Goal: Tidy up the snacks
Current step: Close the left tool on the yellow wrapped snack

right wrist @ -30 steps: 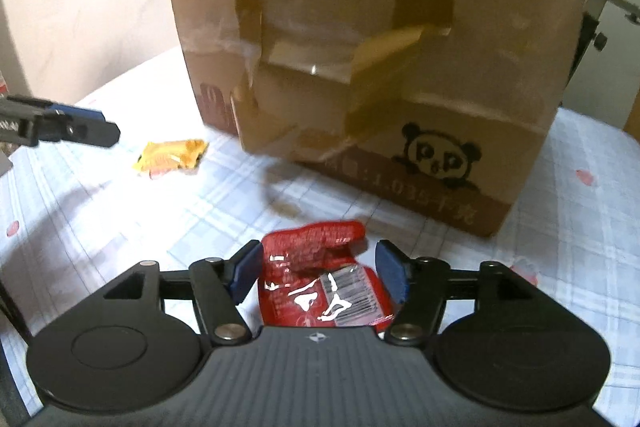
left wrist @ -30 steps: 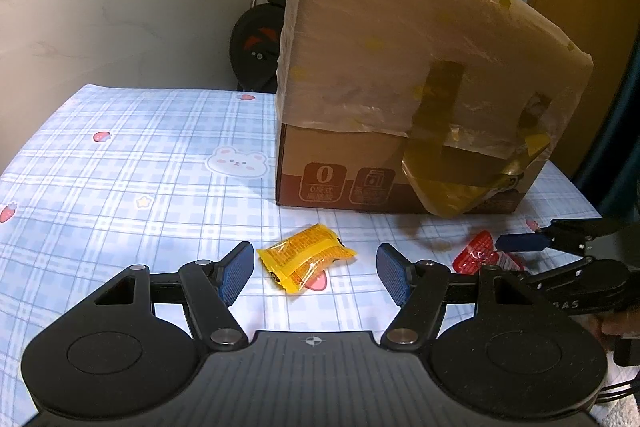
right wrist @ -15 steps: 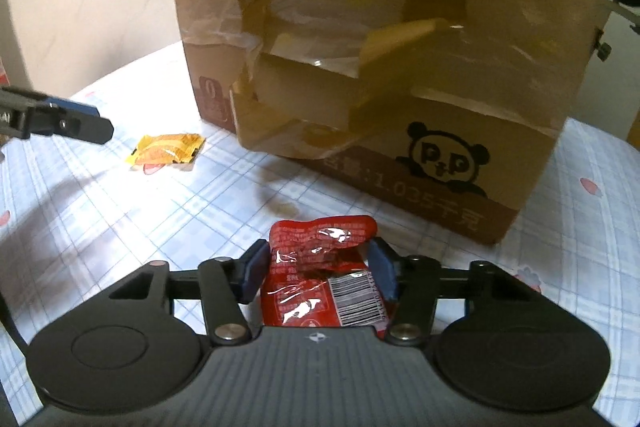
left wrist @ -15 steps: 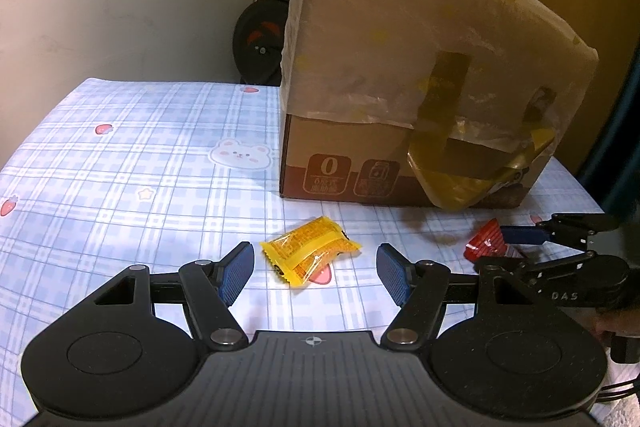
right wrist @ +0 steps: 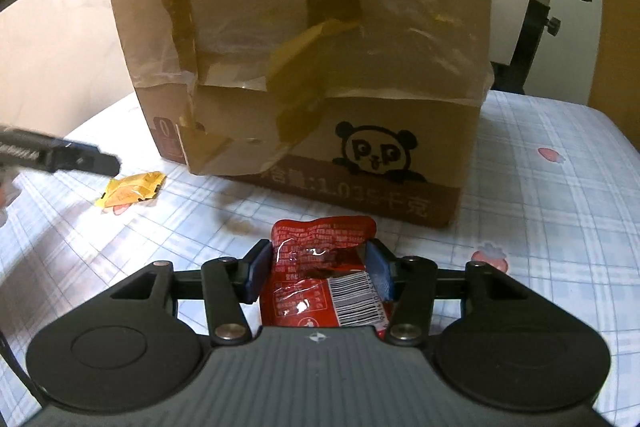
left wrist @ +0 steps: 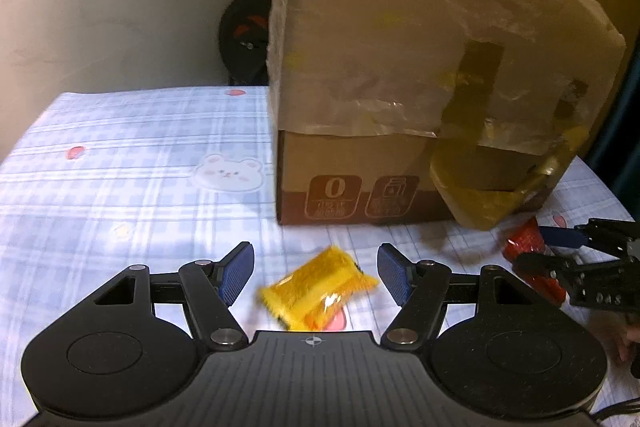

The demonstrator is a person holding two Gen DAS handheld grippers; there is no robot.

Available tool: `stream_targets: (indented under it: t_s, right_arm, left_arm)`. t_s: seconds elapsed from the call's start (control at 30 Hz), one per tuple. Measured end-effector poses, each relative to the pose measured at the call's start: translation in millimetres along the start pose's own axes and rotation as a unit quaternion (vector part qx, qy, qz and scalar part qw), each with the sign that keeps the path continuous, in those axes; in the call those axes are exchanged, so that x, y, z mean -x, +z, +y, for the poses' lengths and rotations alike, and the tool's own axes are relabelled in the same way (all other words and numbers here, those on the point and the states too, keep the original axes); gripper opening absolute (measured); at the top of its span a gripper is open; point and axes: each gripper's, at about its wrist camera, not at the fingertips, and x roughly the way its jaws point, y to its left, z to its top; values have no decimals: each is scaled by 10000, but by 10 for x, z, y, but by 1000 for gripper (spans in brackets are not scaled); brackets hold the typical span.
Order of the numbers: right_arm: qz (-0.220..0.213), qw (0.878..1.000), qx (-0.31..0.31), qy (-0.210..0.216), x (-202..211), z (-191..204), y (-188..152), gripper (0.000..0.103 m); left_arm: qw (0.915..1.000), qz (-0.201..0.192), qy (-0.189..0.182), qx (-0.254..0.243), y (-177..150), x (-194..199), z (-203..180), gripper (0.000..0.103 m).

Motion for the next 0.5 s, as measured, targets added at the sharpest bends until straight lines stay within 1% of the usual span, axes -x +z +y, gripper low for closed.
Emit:
stream_targets:
  t_s: [0.13, 0.2, 0.4, 0.43, 0.5]
  right_arm:
    - [4, 10000, 26, 0, -23, 38, 3, 54]
    - [-4, 10000, 1, 15, -7, 49, -6, 54]
    - [-24, 10000, -58, 72, -13, 16, -17, 54]
    - [-27, 9999, -63, 78, -12, 13, -17, 54]
    - [-32, 9999, -74, 82, -17, 4, -25, 54]
  left_arm:
    - [9995, 249, -206, 71, -24, -201, 17, 71]
    - [9989, 359, -270, 104, -69, -219, -5, 71]
    - [9973, 490, -482, -247, -215, -103, -200, 71]
    - [9972, 498, -430, -368, -237, -92, -237, 71]
    - [9972, 494, -159, -546, -260, -108, -290, 71]
